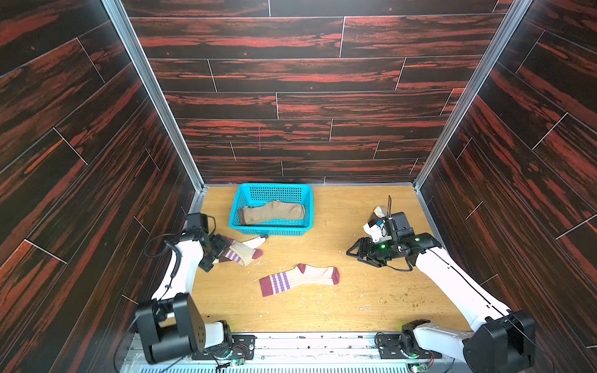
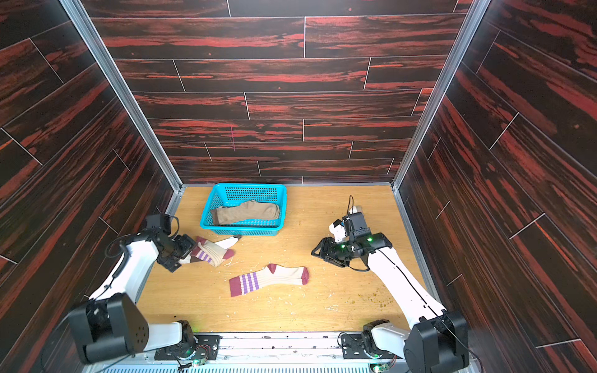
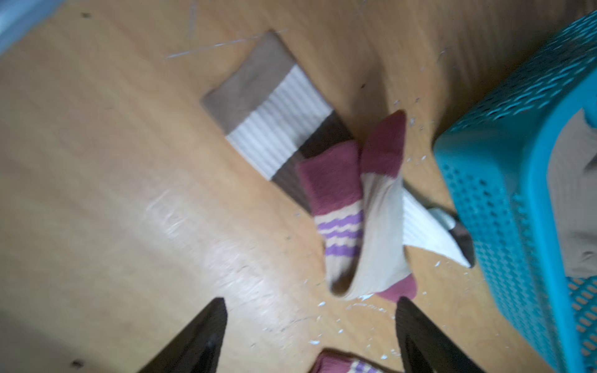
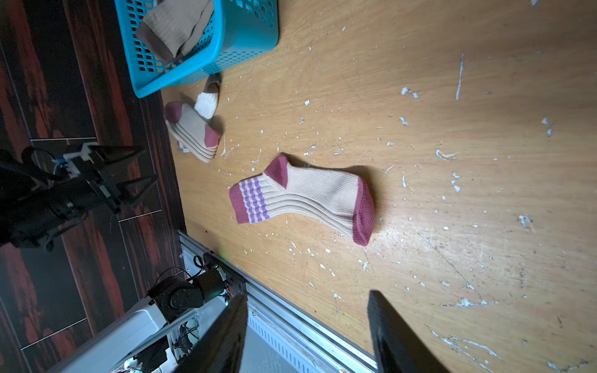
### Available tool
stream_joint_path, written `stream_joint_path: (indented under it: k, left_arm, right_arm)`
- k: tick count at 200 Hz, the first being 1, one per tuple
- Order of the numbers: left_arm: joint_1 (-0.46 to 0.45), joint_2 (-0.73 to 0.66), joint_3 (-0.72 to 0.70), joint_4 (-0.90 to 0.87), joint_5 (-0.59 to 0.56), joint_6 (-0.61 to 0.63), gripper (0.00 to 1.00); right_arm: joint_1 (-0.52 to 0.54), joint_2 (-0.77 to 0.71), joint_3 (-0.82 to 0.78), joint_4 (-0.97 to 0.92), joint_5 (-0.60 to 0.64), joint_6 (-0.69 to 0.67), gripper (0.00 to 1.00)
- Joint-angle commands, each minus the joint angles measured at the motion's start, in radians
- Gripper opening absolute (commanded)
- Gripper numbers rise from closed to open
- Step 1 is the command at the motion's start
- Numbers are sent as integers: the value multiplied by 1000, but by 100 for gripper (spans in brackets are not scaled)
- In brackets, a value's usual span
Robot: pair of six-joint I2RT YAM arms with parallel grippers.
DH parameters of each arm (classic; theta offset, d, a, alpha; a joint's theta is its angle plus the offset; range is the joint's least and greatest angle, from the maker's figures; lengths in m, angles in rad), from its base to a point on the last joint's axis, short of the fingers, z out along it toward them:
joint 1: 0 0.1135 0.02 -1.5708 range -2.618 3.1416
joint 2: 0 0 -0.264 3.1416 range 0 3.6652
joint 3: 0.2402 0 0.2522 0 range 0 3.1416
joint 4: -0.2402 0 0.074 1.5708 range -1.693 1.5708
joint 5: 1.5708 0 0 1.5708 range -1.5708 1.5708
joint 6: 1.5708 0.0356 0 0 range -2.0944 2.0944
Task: Place the socks together as a pair
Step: Pick up the sock.
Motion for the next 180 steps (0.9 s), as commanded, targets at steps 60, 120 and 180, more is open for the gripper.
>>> stream_joint_path:
  k: [60, 120, 180]
  left_arm:
    - [18, 223, 110, 132, 49, -37, 61]
    - [17, 344, 150, 160, 85, 19, 46]
    - [17, 353, 143, 165, 92, 37, 5]
  right_arm:
    - [14, 4, 10, -8, 24, 3, 62]
    - [19, 6, -6, 12, 10, 5, 62]
    - [28, 23, 21, 6, 11, 3, 62]
